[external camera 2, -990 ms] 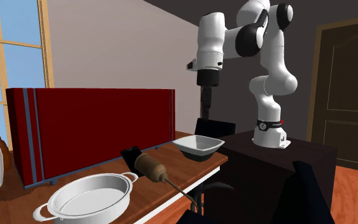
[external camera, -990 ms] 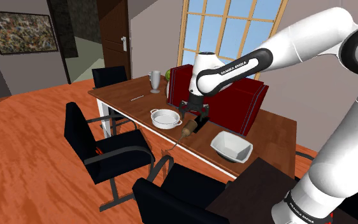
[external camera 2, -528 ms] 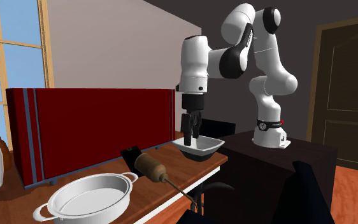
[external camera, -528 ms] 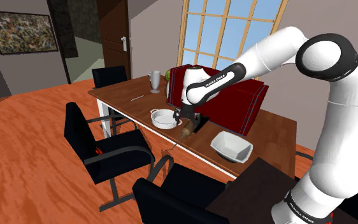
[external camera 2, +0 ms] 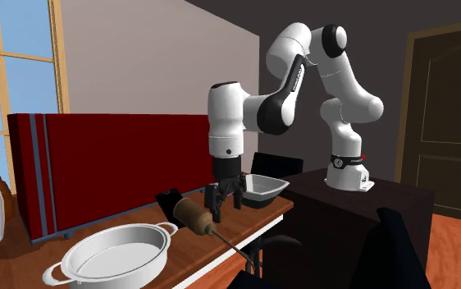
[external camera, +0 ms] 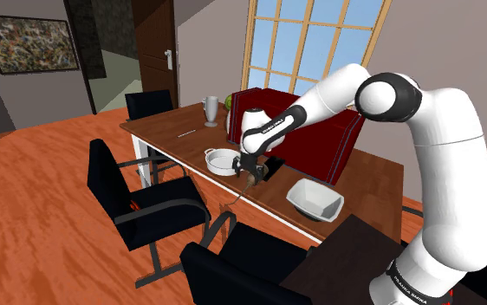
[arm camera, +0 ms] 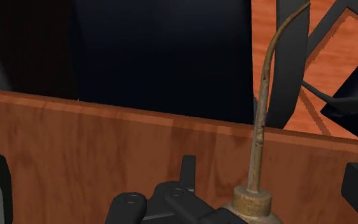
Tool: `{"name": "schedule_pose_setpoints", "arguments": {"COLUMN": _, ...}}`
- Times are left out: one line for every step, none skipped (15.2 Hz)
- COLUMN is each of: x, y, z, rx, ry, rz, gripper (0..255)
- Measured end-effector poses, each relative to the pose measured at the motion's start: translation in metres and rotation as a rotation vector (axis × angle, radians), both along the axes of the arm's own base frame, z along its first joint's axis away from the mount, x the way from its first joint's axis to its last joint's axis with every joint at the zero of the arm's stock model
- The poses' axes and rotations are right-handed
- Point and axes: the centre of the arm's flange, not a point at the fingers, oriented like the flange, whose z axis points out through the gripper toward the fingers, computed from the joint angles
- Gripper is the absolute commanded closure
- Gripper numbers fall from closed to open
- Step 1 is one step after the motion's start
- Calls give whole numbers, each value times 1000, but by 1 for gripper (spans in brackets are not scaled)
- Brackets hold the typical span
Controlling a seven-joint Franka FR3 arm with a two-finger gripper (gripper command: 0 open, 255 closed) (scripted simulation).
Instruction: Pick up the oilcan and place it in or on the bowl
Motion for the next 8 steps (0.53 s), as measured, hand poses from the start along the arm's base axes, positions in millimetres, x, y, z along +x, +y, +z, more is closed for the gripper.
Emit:
{"name": "schedule_pose_setpoints", "arguments": {"x": 7, "y": -7, "z": -11, "rx": 1, "ry": 5, "rz": -31, "gripper": 0}}
{"name": "schedule_pose_setpoints", "arguments": {"x": 12, "y": -10, "z": -21, "rx": 0, "ry": 9, "rz": -51, "gripper": 0}}
{"name": "schedule_pose_setpoints", "arguments": {"x": 13, "y": -10, "z": -28, "rx": 0, "ry": 11, "rz": -60, "gripper": 0}}
{"name": "schedule_pose_setpoints", "arguments": {"x": 14, "y": -10, "z": -35, "rx": 0, "ry": 12, "rz": -65, "gripper": 0}}
{"name": "schedule_pose_setpoints", "arguments": {"x": 14, "y": -10, "z": -40, "rx": 0, "ry": 13, "rz": -68, "gripper": 0}}
{"name": "schedule_pose_setpoints", "arguments": {"x": 14, "y": -9, "z": -45, "rx": 0, "ry": 13, "rz": -69, "gripper": 0}}
{"name": "schedule_pose_setpoints", "arguments": {"x": 14, "y": -10, "z": -50, "rx": 0, "ry": 13, "rz": -69, "gripper": 0}}
{"name": "schedule_pose_setpoints", "arguments": {"x": 13, "y": -9, "z": -55, "rx": 0, "ry": 13, "rz": -70, "gripper": 0}}
